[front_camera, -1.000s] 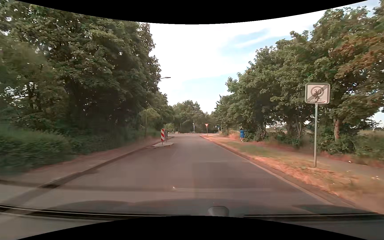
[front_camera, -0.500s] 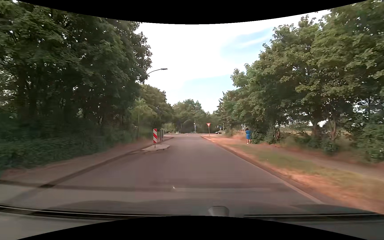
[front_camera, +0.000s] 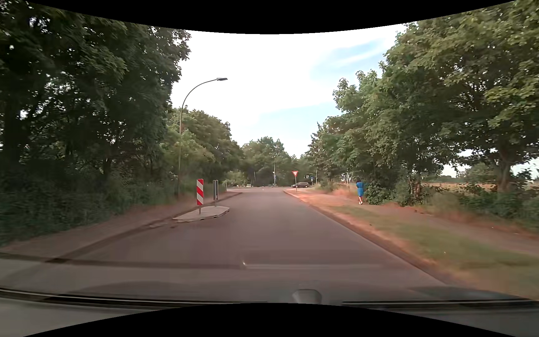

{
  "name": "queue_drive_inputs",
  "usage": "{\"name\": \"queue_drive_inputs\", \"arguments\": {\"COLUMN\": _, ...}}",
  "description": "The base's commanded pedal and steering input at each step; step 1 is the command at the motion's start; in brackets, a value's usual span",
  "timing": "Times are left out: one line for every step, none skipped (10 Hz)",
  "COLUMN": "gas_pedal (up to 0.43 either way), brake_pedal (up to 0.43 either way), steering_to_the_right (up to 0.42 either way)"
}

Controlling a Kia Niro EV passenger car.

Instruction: Follow the waypoints while adhering to traffic rules and regulations

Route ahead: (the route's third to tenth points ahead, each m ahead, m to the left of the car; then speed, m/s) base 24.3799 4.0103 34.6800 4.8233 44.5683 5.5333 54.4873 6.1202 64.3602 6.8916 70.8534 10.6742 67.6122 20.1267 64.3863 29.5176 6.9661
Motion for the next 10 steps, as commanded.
{"name": "queue_drive_inputs", "arguments": {"gas_pedal": 0.150, "brake_pedal": 0.000, "steering_to_the_right": -0.005}}
{"name": "queue_drive_inputs", "arguments": {"gas_pedal": 0.150, "brake_pedal": 0.000, "steering_to_the_right": -0.005}}
{"name": "queue_drive_inputs", "arguments": {"gas_pedal": 0.150, "brake_pedal": 0.000, "steering_to_the_right": -0.005}}
{"name": "queue_drive_inputs", "arguments": {"gas_pedal": 0.150, "brake_pedal": 0.000, "steering_to_the_right": -0.005}}
{"name": "queue_drive_inputs", "arguments": {"gas_pedal": 0.150, "brake_pedal": 0.000, "steering_to_the_right": -0.006}}
{"name": "queue_drive_inputs", "arguments": {"gas_pedal": 0.150, "brake_pedal": 0.000, "steering_to_the_right": -0.009}}
{"name": "queue_drive_inputs", "arguments": {"gas_pedal": 0.150, "brake_pedal": 0.000, "steering_to_the_right": -0.009}}
{"name": "queue_drive_inputs", "arguments": {"gas_pedal": 0.150, "brake_pedal": 0.000, "steering_to_the_right": -0.009}}
{"name": "queue_drive_inputs", "arguments": {"gas_pedal": 0.150, "brake_pedal": 0.000, "steering_to_the_right": -0.010}}
{"name": "queue_drive_inputs", "arguments": {"gas_pedal": 0.150, "brake_pedal": 0.000, "steering_to_the_right": -0.010}}
